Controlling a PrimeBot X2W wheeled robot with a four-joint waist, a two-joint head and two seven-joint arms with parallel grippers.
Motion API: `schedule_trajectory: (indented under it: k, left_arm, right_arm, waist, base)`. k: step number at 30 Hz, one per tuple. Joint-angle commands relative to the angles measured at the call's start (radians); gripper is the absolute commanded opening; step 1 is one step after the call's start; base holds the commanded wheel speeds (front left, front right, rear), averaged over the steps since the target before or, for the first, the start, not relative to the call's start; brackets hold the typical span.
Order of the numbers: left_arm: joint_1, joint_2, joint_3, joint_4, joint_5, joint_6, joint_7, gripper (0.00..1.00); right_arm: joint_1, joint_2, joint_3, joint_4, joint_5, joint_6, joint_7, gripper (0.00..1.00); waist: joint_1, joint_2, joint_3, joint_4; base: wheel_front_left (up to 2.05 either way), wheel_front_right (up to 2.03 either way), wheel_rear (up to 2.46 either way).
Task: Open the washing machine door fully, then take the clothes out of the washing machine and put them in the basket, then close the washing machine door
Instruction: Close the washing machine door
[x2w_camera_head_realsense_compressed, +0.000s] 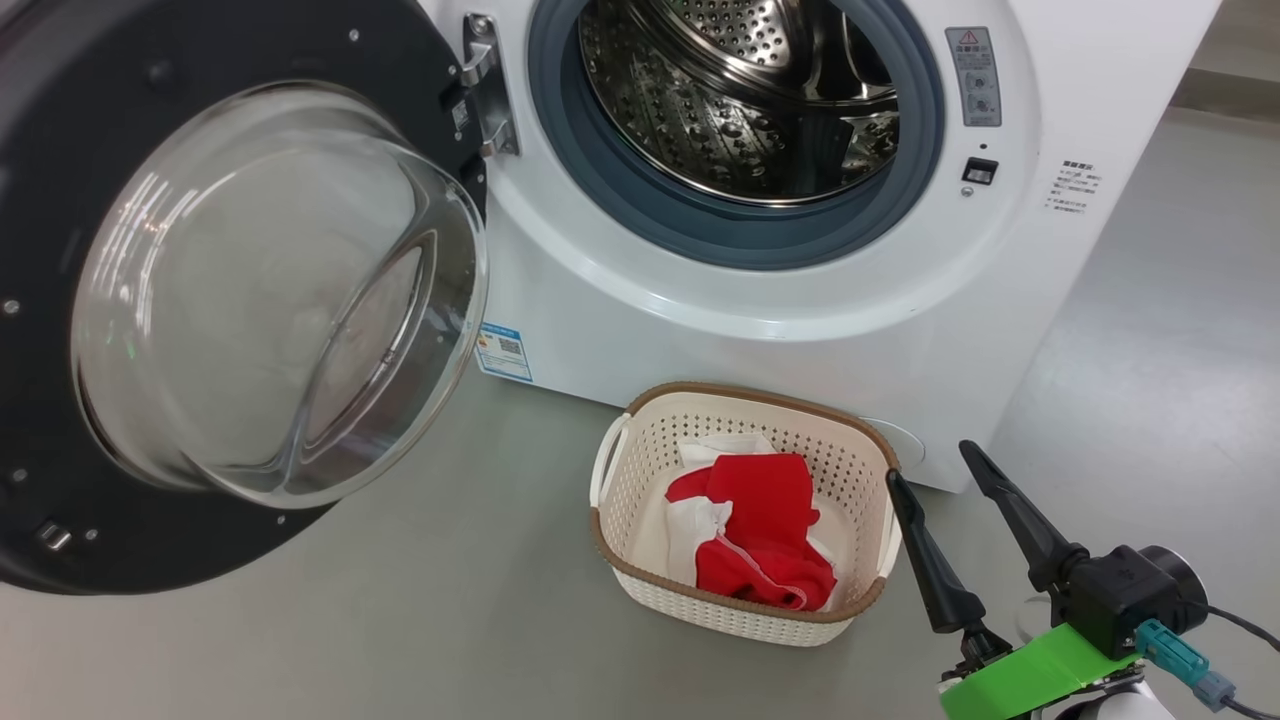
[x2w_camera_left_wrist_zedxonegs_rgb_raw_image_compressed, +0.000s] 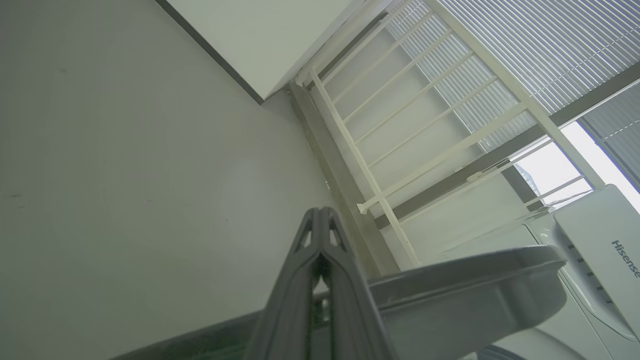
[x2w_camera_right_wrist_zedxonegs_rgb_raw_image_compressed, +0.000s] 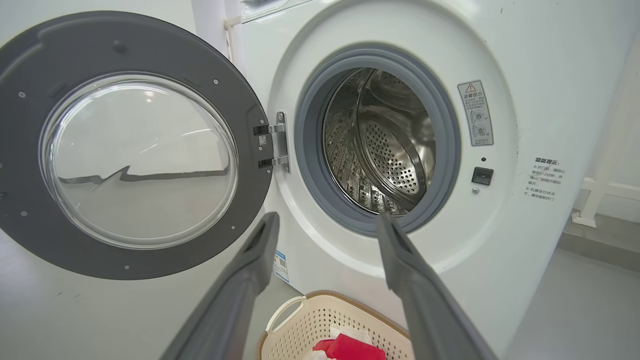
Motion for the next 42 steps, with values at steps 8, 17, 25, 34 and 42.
schedule_trajectory:
  k: [8, 17, 25, 34, 42]
  left_arm:
    - [-0.026, 0.095, 0.01, 0.01, -0.031, -0.053, 0.077, 0.0]
    - [-0.018, 0.092, -0.015, 0.02, -0.07, -0.118, 0.206, 0.0]
    - [0.001, 0.082, -0.02, 0.001, -0.111, -0.155, 0.3, 0.0]
    - [0.063, 0.053, -0.025, -0.077, -0.142, -0.179, 0.368, 0.0]
    - [0.119, 0.003, -0.019, -0.187, -0.191, -0.171, 0.438, 0.0]
  right_arm:
    - [-0.026, -0.007, 0.019, -0.019, 0.009, 0.003, -0.006, 1.0]
    - [-0.025, -0.006, 0.013, -0.021, 0.004, 0.003, -0.006, 1.0]
    - [-0.022, -0.003, 0.01, -0.021, 0.003, 0.003, -0.006, 1.0]
    - [-0.023, 0.003, 0.008, -0.029, -0.003, 0.003, -0.006, 1.0]
    - [-0.018, 0.007, 0.004, -0.031, -0.002, 0.003, -0.006, 1.0]
  waist:
    - [0.0, -0.0001, 0.004, -0.018]
    - [0.0, -0.0001, 0.006, -0.009]
    - [0.0, -0.0001, 0.004, -0.002]
    - [0.0, -0.0001, 0.008, 0.005]
    - [0.0, -0.0001, 0.007, 0.014]
  base:
    - [0.0, 0.0, 0.0]
    - [0.0, 0.0, 0.0]
    - [0.0, 0.0, 0.0]
    - [0.0, 0.0, 0.0]
    - [0.0, 0.0, 0.0]
